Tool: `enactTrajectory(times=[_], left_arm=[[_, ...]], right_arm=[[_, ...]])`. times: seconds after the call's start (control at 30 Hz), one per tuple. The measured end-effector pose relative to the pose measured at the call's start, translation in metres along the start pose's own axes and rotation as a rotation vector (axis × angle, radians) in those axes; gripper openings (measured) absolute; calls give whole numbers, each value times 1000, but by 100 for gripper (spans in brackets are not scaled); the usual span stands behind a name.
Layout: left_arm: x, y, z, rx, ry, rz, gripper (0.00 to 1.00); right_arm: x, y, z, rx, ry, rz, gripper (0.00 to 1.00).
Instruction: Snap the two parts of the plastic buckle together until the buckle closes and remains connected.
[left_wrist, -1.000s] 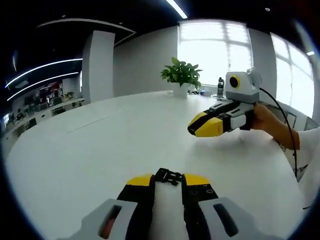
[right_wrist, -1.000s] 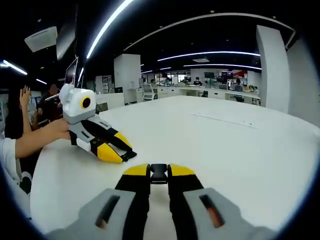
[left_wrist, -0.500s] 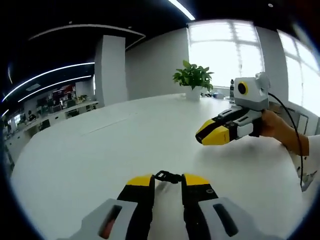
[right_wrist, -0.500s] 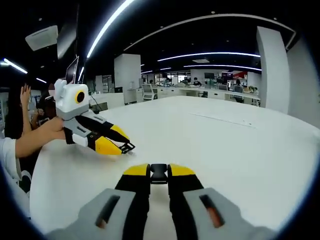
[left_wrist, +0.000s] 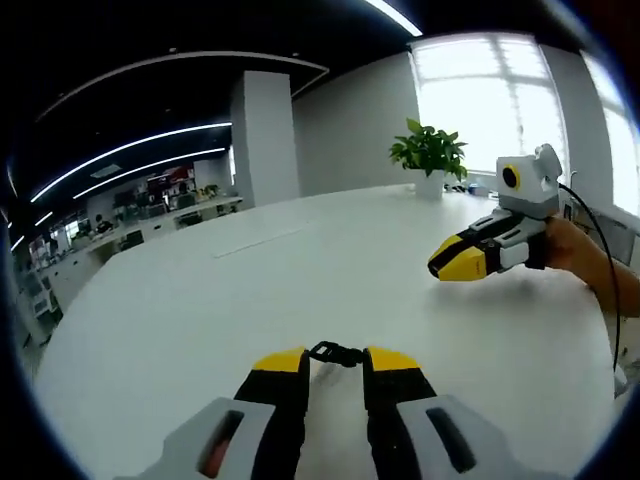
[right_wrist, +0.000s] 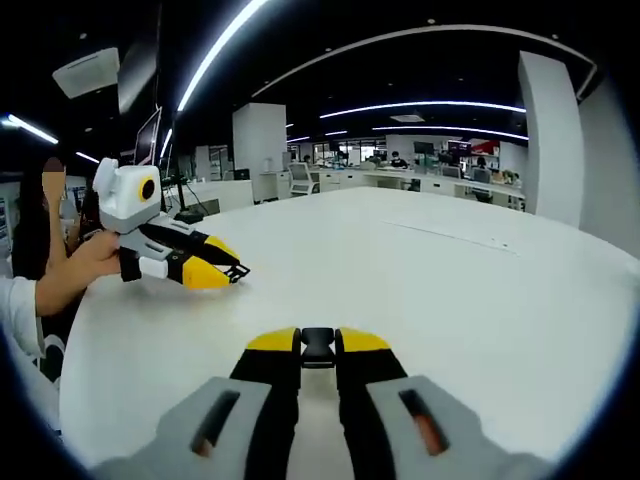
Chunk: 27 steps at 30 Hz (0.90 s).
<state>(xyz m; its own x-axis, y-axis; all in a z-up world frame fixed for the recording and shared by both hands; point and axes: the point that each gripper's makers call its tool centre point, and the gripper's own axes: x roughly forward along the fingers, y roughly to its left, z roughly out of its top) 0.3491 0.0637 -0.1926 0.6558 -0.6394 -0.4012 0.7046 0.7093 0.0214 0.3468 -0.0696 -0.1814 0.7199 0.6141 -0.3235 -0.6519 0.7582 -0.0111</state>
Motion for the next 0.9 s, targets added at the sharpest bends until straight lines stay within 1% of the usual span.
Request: enactTrajectory(times=[0.03, 0.07, 0.1, 0.13, 0.17, 0.27, 0.47, 0.53, 0.63, 0.73, 0.83, 0.9], left_arm=[[-2, 2, -2, -9, 9, 20, 20], [-3, 3, -3, -11, 11, 23, 20], [-5, 4, -4, -30, 11, 36, 20], [-7, 4, -4, -36, 10, 37, 20], [-8, 3, -4, -41, 9, 35, 20], [-12, 2, -5, -51, 7, 40, 20], [-17, 5, -5, -60, -6, 56, 20], [-17, 5, -6, -61, -8, 57, 20], [-18, 4, -10, -45, 8, 63, 20], [-20, 4, -11, -31, 5, 71, 20], [-22, 4, -11, -45, 3, 71, 20], [-25, 5, -13, -65, 8, 86, 20]], right_arm=[[1, 1, -1, -1, 4, 8, 13], [1, 1, -1, -1, 5, 10, 13], [1, 3, -2, -4, 6, 24, 13], [1, 5, -3, -4, 7, 38, 13], [1, 10, -4, -10, 12, 70, 13], [0, 16, -3, 16, -3, 123, 13], [-1, 25, -4, 21, -12, 184, 13], [-1, 30, -5, 4, -7, 206, 13], [-1, 35, -6, -7, -3, 227, 13], [-3, 38, -6, -40, 0, 227, 13], [-3, 39, -6, -54, 2, 238, 13], [-4, 44, -7, -74, 6, 254, 13]])
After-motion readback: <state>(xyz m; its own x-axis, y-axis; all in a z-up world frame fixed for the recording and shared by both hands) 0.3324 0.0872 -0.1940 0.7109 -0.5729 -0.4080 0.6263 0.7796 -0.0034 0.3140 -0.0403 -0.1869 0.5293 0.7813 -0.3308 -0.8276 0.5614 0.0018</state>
